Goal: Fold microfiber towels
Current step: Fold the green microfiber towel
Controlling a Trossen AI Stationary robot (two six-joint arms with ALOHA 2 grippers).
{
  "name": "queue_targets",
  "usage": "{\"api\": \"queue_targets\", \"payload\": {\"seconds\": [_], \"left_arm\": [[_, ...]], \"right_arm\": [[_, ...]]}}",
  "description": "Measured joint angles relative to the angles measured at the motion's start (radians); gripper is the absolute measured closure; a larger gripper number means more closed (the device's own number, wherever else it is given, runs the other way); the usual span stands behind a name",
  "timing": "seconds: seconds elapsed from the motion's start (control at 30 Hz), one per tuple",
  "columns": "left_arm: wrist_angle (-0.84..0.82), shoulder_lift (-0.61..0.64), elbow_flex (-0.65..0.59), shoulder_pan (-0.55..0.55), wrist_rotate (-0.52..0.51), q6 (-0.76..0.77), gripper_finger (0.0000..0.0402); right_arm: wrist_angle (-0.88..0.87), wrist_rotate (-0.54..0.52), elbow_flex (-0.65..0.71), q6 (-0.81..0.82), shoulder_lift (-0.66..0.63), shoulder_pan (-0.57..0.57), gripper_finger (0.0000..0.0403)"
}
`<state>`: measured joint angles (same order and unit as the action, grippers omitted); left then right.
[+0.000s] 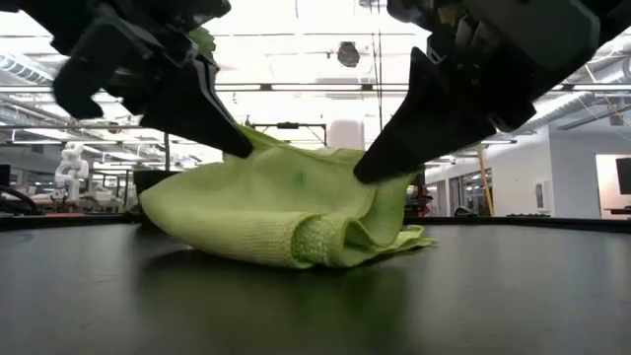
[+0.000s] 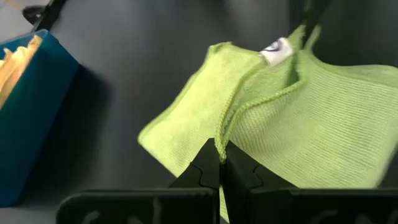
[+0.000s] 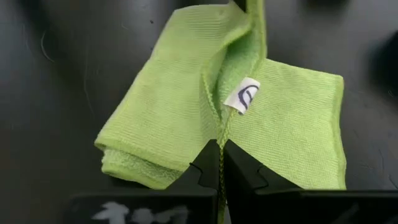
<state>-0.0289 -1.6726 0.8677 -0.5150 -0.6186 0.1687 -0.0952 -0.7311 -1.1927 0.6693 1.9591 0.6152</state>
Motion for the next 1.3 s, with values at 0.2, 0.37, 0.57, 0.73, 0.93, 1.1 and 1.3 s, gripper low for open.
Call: {"api": "queue_targets", "payload": {"seconds": [0.2,0.37,0.57,0.73,0.93,1.1,1.3], "left_arm": [[-0.002,0.009,0.000,0.013,0.075,-0.016,0.0399],[-0.002,0.054,-0.002,-0.059,0.086,-0.009,0.0399],[0.045,0.137,0.000,-0.174,0.061,0.024,0.0400],[0.119,0.170,0.000,-0.266,-0.009,0.004,0.0400],[0.101,0.169,0.000,-0.269,-0.098,-0.050,0.0401],[-0.007,0.169,0.000,-0.177,-0.078,0.005,0.0401],[-0.135,0.169,0.000,-0.055,0.011,0.099,0.0401]], "right_arm": [[0.043,-0.003,0.000,-0.023,-0.014,0.015,0.0403],[0.132,-0.001,0.000,-0.078,-0.044,0.060,0.0403],[0.277,-0.001,0.000,-0.156,-0.082,0.116,0.0403],[0.354,-0.006,-0.001,-0.188,-0.087,0.147,0.0403],[0.320,-0.058,-0.001,-0.179,-0.087,0.143,0.0403],[0.252,-0.091,-0.001,-0.136,-0.087,0.113,0.0403],[0.040,-0.101,-0.001,0.033,-0.087,0.047,0.0403]]}}
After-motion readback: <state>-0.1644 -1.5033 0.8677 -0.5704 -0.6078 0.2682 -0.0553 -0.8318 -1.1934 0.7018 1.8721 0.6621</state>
